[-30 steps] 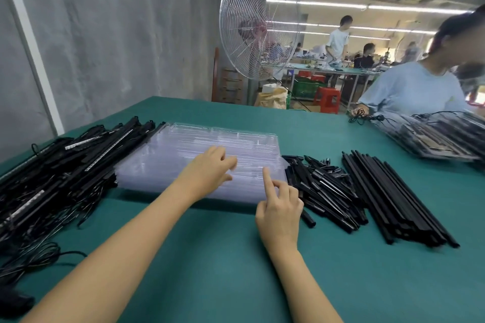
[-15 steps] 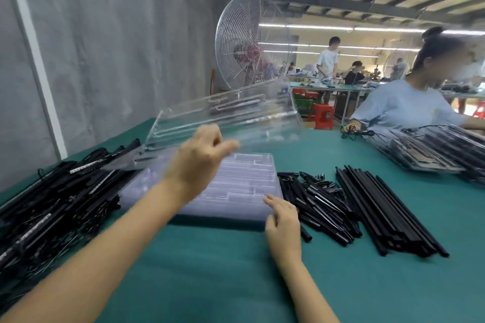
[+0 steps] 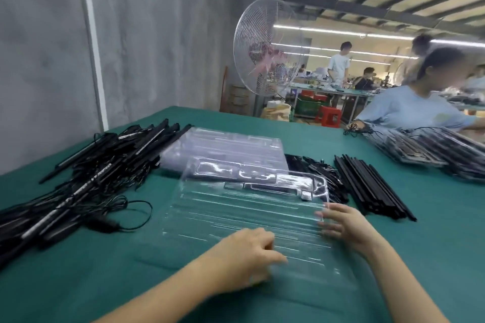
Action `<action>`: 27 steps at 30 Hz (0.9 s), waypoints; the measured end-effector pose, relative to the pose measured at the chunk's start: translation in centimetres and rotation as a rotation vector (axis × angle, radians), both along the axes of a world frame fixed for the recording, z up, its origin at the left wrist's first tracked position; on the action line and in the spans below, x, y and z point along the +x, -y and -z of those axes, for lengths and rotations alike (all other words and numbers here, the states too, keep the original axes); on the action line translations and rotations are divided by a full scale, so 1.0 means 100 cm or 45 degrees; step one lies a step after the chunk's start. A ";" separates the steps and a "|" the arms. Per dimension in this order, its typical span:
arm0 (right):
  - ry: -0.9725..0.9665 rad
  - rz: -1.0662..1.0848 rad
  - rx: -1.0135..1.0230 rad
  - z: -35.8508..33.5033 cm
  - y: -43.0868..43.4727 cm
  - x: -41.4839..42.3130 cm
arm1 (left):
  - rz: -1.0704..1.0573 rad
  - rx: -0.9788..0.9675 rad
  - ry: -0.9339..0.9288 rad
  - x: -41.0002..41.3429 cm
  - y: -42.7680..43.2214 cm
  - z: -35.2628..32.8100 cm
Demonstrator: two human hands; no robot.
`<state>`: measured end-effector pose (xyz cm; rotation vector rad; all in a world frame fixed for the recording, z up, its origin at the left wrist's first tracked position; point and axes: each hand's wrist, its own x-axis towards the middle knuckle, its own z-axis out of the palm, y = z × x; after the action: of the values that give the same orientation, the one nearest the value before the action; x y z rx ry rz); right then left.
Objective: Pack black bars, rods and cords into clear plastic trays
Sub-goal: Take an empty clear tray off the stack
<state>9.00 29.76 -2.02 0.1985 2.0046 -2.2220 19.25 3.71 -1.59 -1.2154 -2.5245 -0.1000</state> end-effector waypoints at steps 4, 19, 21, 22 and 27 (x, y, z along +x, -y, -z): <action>-0.057 0.104 0.368 -0.001 0.001 0.014 | -0.131 0.247 0.612 0.001 0.013 0.001; -0.270 0.555 1.129 0.010 -0.006 -0.027 | -1.179 0.758 0.412 -0.090 0.135 0.028; -0.366 0.786 1.249 0.004 -0.015 -0.040 | -1.189 0.926 0.365 -0.092 0.138 0.033; -0.383 0.834 1.343 0.001 -0.021 -0.047 | -1.192 0.987 0.357 -0.092 0.140 0.034; -0.051 0.821 1.832 0.001 -0.052 -0.072 | -1.195 1.094 0.350 -0.097 0.142 0.031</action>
<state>1.75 34.96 -2.07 1.0012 3.4162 -0.4083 9.60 -10.49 -4.71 0.3330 -2.5076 -1.0146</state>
